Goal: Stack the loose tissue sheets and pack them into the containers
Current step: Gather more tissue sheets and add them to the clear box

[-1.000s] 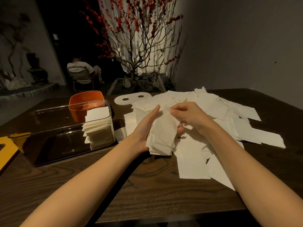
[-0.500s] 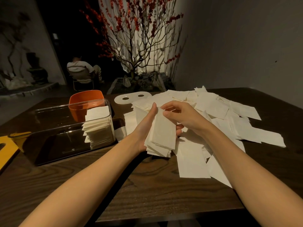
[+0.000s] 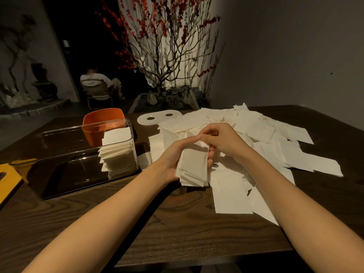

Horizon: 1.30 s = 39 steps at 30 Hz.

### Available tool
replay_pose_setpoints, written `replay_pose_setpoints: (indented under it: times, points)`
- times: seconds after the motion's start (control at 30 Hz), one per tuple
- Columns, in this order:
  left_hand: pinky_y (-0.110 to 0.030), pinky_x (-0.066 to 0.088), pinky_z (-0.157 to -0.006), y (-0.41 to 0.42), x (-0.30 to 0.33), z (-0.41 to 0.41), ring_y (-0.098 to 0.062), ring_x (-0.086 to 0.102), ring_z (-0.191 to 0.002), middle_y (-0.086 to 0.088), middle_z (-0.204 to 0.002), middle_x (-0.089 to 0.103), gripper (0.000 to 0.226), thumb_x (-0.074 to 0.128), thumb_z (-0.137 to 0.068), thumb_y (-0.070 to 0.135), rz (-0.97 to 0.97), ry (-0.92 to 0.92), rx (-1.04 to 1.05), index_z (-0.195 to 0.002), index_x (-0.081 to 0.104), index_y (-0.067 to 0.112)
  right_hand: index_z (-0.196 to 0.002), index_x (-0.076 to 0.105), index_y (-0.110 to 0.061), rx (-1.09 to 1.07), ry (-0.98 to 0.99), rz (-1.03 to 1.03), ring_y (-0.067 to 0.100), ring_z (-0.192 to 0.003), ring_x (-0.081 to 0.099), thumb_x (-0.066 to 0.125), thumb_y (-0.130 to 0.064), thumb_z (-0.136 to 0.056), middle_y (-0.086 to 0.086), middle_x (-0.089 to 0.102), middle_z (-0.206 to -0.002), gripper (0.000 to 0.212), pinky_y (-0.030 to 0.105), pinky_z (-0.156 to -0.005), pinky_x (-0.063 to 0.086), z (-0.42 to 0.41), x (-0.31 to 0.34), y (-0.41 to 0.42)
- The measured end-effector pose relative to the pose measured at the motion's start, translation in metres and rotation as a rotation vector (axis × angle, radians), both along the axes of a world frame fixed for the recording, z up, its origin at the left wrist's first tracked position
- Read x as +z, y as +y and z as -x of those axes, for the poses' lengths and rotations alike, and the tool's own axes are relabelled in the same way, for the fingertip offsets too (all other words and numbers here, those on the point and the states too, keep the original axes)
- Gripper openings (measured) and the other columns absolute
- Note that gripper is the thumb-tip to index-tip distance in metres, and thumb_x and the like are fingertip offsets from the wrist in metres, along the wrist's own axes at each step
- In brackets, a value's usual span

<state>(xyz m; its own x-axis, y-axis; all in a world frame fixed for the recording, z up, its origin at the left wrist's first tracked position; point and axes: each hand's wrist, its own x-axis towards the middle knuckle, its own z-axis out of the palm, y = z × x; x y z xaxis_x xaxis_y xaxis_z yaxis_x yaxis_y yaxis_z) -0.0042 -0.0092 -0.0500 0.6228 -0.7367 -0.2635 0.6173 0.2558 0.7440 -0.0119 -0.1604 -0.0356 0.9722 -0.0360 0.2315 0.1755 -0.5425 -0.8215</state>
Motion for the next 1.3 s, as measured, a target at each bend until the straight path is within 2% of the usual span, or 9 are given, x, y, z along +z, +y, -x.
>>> replay_pose_setpoints:
  times: [0.2, 0.27, 0.4, 0.53, 0.73, 0.83, 0.97, 1.07, 1.3]
  points:
    - [-0.033, 0.049, -0.075, 0.004, 0.0, -0.002, -0.02, 0.059, -0.077, -0.014, -0.087, 0.063, 0.03, 0.056, -0.078, 0.015, 0.011, 0.013, 0.072, -0.108, 0.055, 0.01, -0.094, 0.068, -0.022, -0.02, 0.032, -0.105, 0.012, -0.091, 0.057, 0.058, -0.018, -0.095, -0.006, 0.062, -0.098, 0.011, 0.02, -0.072, 0.047, 0.0, -0.003, 0.0]
    - [-0.033, 0.046, -0.077, 0.005, 0.0, -0.003, -0.019, 0.057, -0.078, -0.013, -0.089, 0.061, 0.029, 0.052, -0.08, 0.015, 0.037, 0.018, 0.092, -0.108, 0.055, 0.009, -0.097, 0.068, -0.017, -0.02, 0.06, -0.158, 0.012, -0.088, 0.058, 0.058, -0.014, -0.095, -0.002, 0.062, -0.097, 0.011, 0.013, -0.064, 0.047, 0.001, -0.005, 0.0]
    - [-0.032, 0.046, -0.076, 0.007, -0.002, -0.011, -0.019, 0.056, -0.079, -0.013, -0.09, 0.061, 0.045, 0.055, -0.074, 0.019, 0.01, 0.041, 0.143, -0.118, 0.049, 0.009, -0.096, 0.066, -0.019, -0.063, 0.018, -0.052, 0.004, -0.081, 0.055, 0.056, -0.013, -0.095, -0.005, 0.06, -0.097, 0.012, 0.002, -0.048, 0.039, -0.003, -0.008, -0.002]
    - [-0.032, 0.046, -0.071, 0.007, -0.001, -0.017, -0.017, 0.054, -0.074, -0.012, -0.091, 0.058, 0.058, 0.058, -0.068, 0.019, -0.007, 0.038, 0.235, -0.123, 0.042, 0.011, -0.103, 0.068, -0.02, -0.175, -0.018, 0.089, 0.006, -0.092, 0.053, 0.056, -0.012, -0.095, -0.002, 0.062, -0.113, 0.016, 0.008, -0.067, 0.039, -0.013, -0.017, -0.006]
    - [-0.032, 0.044, -0.072, 0.004, 0.001, -0.024, -0.017, 0.049, -0.072, -0.01, -0.084, 0.048, 0.018, 0.048, -0.082, 0.017, 0.014, -0.005, 0.292, -0.099, 0.045, 0.01, -0.119, 0.062, -0.026, -0.226, -0.078, 0.468, 0.016, -0.111, 0.054, 0.062, -0.022, -0.092, 0.001, 0.057, -0.129, 0.027, 0.029, -0.095, 0.047, -0.023, -0.022, -0.014]
    - [-0.032, 0.043, -0.072, 0.002, 0.002, -0.033, -0.017, 0.047, -0.069, -0.009, -0.079, 0.048, 0.016, 0.049, -0.081, 0.018, -0.006, -0.002, 0.32, -0.094, 0.045, 0.01, -0.131, 0.051, -0.031, -0.184, -0.068, 0.647, 0.022, -0.129, 0.037, 0.057, -0.04, -0.092, 0.002, 0.042, -0.143, 0.04, 0.041, -0.109, 0.033, -0.024, -0.021, -0.016]
    - [-0.03, 0.042, -0.065, 0.002, 0.001, -0.044, -0.016, 0.045, -0.062, -0.008, -0.075, 0.046, 0.027, 0.058, -0.068, 0.019, -0.046, 0.001, 0.347, -0.09, 0.044, 0.011, -0.144, 0.035, -0.029, -0.143, 0.011, 0.852, 0.027, -0.136, 0.026, 0.052, -0.051, -0.09, 0.005, 0.031, -0.149, 0.06, 0.045, -0.11, 0.024, -0.03, -0.023, -0.013]
    - [-0.029, 0.039, -0.063, 0.0, 0.004, -0.049, -0.015, 0.042, -0.064, -0.007, -0.076, 0.043, 0.024, 0.056, -0.075, 0.022, -0.097, -0.013, 0.393, -0.092, 0.045, 0.01, -0.144, 0.034, -0.027, -0.206, 0.013, 0.938, 0.029, -0.136, 0.028, 0.05, -0.054, -0.089, 0.007, 0.031, -0.15, 0.063, 0.047, -0.11, 0.026, -0.04, -0.025, -0.007]
    - [-0.03, 0.039, -0.062, -0.003, 0.003, -0.056, -0.017, 0.042, -0.062, -0.009, -0.071, 0.044, 0.012, 0.05, -0.073, 0.009, -0.142, -0.074, 0.453, -0.084, 0.045, 0.01, -0.137, 0.048, -0.031, -0.279, -0.123, 1.016, 0.024, -0.129, 0.037, 0.055, -0.044, -0.092, 0.003, 0.041, -0.144, 0.047, 0.041, -0.103, 0.033, -0.056, -0.031, -0.003]
